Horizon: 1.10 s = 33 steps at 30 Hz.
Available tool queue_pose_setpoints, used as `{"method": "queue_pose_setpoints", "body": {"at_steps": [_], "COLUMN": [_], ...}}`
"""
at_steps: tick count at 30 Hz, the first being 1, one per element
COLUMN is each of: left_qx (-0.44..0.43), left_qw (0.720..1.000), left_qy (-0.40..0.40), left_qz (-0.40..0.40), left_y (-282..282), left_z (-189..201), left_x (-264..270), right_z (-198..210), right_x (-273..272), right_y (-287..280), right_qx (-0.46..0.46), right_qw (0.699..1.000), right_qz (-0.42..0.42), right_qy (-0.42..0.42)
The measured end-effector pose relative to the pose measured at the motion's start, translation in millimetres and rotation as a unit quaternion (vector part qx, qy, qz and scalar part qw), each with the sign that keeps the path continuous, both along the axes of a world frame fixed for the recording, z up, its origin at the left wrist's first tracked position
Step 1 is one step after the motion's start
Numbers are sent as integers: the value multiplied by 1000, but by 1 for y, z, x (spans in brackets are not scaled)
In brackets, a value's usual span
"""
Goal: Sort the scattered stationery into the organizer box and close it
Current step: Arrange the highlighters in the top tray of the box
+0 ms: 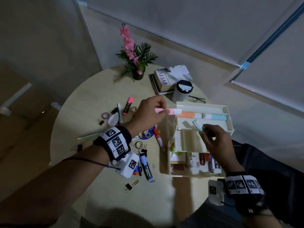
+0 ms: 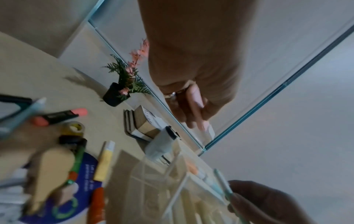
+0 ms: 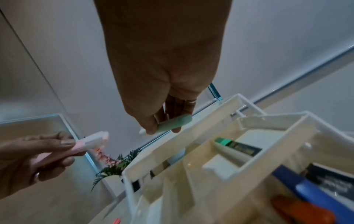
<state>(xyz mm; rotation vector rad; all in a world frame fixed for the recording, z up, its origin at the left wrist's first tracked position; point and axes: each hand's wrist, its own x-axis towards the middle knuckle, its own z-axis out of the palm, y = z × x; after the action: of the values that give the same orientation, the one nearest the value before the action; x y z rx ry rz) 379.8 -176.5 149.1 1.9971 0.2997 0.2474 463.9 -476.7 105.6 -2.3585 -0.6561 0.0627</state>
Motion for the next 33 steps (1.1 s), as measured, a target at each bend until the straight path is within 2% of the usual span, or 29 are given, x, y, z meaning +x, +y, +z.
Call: {"method": "queue_pose_setpoints", "body": {"at_steps": [2, 6, 12, 17, 21, 25, 33], "left_qx": [-9, 30, 172, 226, 301, 398, 434], "left_qw": [1000, 999, 978, 959, 936, 902, 884], "left_qy": [7, 35, 119, 173, 179, 164, 154], "left_qz": [-1, -1, -2, 3, -7, -41, -82], "left_y": [-21, -62, -105, -119, -120, -118, -121], "left_z": [1, -6, -19, -29, -36, -40, -37], "left_x": [12, 34, 62, 76, 83, 87, 86], "right_z": [2, -3, -11, -17, -28, -35, -36], "right_x": [23, 62, 104, 126, 136, 142, 139], "right_y": [-14, -31, -37, -44, -50, -53, -55], "right_qx": [-4, -35, -71, -114, -115, -109, -94], "right_qw": [1000, 999, 988, 970, 970, 972, 979], "right_qz": [7, 31, 138, 210, 198, 187, 163], "right_qy": [17, 19, -5, -48, -84, -86, -73]}}
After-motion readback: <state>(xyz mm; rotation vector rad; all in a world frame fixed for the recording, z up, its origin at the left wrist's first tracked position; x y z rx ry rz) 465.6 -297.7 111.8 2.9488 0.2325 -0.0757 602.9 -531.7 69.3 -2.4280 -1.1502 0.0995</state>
